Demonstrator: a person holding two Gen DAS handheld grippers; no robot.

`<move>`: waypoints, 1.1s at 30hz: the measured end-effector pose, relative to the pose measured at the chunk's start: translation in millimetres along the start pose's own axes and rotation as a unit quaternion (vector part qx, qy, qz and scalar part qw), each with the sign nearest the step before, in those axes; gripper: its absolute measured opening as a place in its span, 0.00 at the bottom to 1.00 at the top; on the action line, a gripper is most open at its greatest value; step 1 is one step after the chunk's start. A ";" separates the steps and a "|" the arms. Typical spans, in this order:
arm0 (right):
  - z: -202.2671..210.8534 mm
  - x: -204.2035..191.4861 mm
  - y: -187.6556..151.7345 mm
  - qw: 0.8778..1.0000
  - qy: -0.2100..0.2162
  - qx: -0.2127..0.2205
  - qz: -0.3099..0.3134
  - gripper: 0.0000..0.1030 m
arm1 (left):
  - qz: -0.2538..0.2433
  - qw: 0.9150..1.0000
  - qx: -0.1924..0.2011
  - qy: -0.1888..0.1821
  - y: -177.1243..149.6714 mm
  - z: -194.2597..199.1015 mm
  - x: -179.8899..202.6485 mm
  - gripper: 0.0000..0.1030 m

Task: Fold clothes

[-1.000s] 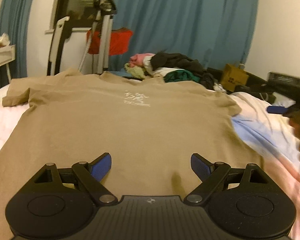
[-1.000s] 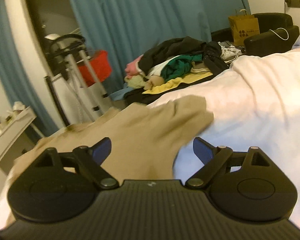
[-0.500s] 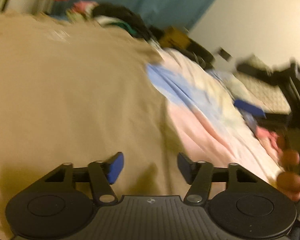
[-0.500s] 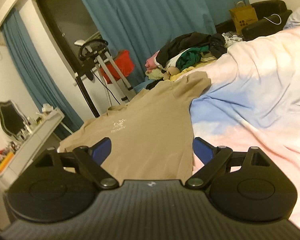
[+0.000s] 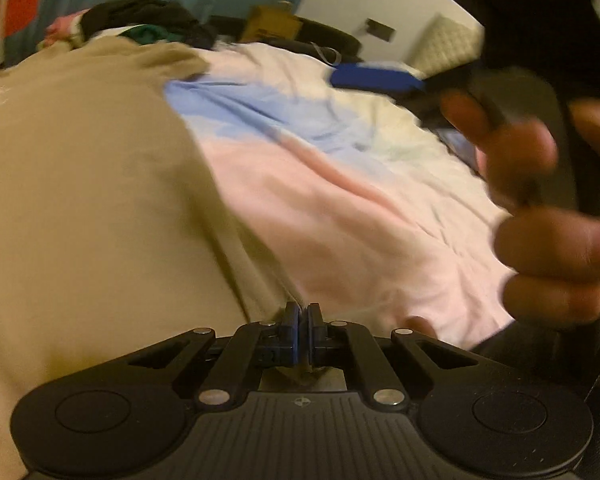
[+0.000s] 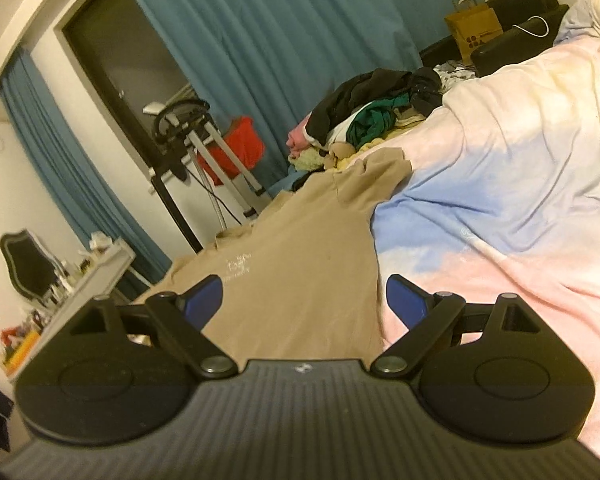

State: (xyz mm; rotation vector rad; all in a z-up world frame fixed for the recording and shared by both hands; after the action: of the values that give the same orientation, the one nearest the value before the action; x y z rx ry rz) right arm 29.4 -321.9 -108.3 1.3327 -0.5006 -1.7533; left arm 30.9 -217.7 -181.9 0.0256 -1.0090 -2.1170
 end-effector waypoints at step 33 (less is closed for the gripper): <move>-273.7 106.9 51.7 0.987 -0.035 0.012 -0.159 0.51 | 0.169 0.960 0.123 0.185 36.2 72.8 -171.4 0.77</move>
State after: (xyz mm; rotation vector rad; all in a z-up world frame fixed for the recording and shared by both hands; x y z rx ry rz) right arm 294.1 -389.8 -227.9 1.4323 -0.3630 -2.0655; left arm 150.1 -72.2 -157.7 0.3360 -0.9635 -1.5932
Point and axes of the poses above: each gripper's, at about its wrist camera, not at the fingertips, and z roughly against the way its jaws point, x to its right, y to its top, the point moved 6 cm from there along -z, roughly the way its jaws point, and after that the axes turned 1 degree about -x, right-handed, at the moved point
